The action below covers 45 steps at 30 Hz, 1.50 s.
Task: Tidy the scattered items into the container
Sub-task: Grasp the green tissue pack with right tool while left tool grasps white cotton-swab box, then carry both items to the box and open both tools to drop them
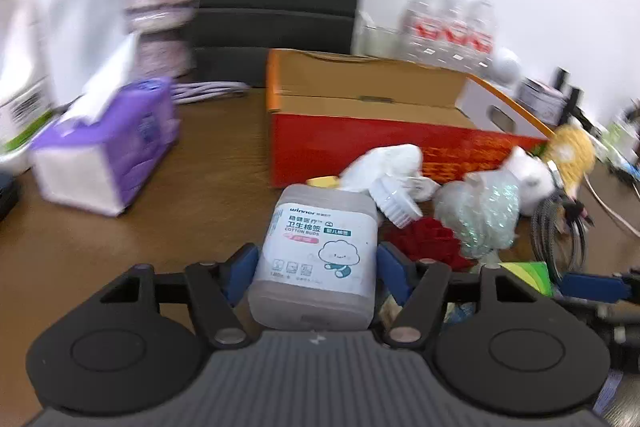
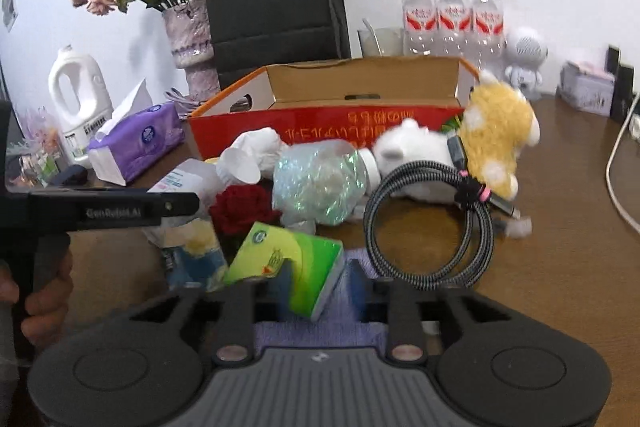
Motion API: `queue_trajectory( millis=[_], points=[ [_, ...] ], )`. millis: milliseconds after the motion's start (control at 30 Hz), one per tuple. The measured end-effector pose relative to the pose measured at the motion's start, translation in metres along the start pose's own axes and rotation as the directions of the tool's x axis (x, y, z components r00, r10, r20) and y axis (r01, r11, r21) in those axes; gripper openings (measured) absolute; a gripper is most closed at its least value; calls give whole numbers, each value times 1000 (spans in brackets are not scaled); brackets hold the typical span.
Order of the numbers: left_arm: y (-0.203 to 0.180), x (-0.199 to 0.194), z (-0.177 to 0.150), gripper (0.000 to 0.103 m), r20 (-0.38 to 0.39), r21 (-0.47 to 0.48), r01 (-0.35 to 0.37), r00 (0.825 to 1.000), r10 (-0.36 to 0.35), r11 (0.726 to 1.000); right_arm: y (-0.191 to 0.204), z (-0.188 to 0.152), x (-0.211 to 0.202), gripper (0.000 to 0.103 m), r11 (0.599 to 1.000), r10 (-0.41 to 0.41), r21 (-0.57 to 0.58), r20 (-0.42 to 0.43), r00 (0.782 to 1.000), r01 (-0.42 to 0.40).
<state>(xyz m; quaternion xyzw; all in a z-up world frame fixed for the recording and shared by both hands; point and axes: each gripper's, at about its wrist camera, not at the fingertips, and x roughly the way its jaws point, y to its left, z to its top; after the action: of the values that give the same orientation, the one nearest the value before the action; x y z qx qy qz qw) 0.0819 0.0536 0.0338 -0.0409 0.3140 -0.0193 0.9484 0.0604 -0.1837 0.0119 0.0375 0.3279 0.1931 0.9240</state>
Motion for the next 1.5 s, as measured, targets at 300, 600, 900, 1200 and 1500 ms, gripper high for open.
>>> queue_trajectory(
  millis=[300, 600, 900, 1200, 1500],
  points=[
    [0, -79, -49, 65, 0, -80, -113, 994, 113, 990, 30, 1, 29, 57, 994, -50, -100, 17, 999, 51],
    [-14, -114, -75, 73, -15, -18, -2, 1000, 2, 1000, 9, -10, -34, 10, 998, 28, -64, 29, 999, -26],
    [-16, -86, -69, 68, -55, -3, 9, 998, -9, 1000, 43, 2, 3, 77, 994, 22, -107, 18, 1000, -20],
    [-13, -123, -84, 68, -43, 3, -10, 999, 11, 1000, 57, 1, -42, 55, 981, 6, -193, 64, 998, 6],
    [-20, -121, -92, 83, -80, 11, -21, 997, 21, 1000, 7, -71, -126, 63, 990, -133, -57, 0, 991, 133]
  ],
)
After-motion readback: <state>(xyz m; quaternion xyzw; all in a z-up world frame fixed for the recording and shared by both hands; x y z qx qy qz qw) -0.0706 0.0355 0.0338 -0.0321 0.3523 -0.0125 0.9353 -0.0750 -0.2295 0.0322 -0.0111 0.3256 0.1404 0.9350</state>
